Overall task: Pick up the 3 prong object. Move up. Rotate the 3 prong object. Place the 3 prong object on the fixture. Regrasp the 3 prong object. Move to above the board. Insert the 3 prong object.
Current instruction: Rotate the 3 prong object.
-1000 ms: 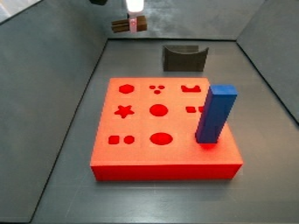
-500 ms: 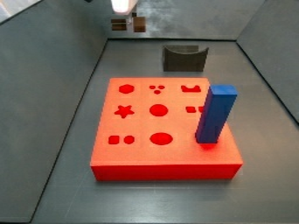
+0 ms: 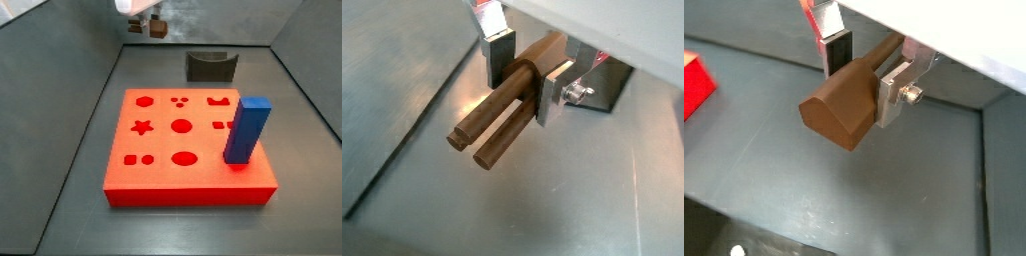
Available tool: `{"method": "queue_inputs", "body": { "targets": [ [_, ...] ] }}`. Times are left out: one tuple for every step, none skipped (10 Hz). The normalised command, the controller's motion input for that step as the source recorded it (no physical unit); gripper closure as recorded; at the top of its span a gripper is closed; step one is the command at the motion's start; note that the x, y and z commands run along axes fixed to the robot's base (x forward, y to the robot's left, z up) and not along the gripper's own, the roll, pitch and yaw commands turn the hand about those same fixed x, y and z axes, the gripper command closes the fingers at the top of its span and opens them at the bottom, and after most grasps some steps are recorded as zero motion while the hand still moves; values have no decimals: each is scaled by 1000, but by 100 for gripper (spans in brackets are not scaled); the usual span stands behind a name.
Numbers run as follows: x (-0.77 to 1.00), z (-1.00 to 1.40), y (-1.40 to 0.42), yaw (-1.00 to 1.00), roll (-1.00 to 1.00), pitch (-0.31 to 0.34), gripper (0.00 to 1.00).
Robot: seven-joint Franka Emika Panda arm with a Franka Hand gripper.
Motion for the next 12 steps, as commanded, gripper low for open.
{"method": "queue_inputs", "body": {
  "targets": [
    [25, -35, 24, -1000, -6, -10, 100],
    [25, -35, 24, -1000, -7, -11, 100],
    [24, -35, 24, -1000, -7, -12, 100],
    [24, -36, 24, -1000, -8, -13, 100],
    [23, -36, 24, -1000, -8, -14, 100],
    [22, -36, 23, -1000, -9, -15, 100],
    [22, -36, 24, -1000, -10, -16, 100],
    [22, -36, 24, -1000, -12, -18, 100],
    [22, -36, 24, -1000, -13, -20, 100],
    [21, -37, 24, -1000, -16, -23, 100],
    [21, -37, 24, -1000, -18, -27, 100],
    [20, -37, 24, -1000, -21, -29, 100]
  ]
}}
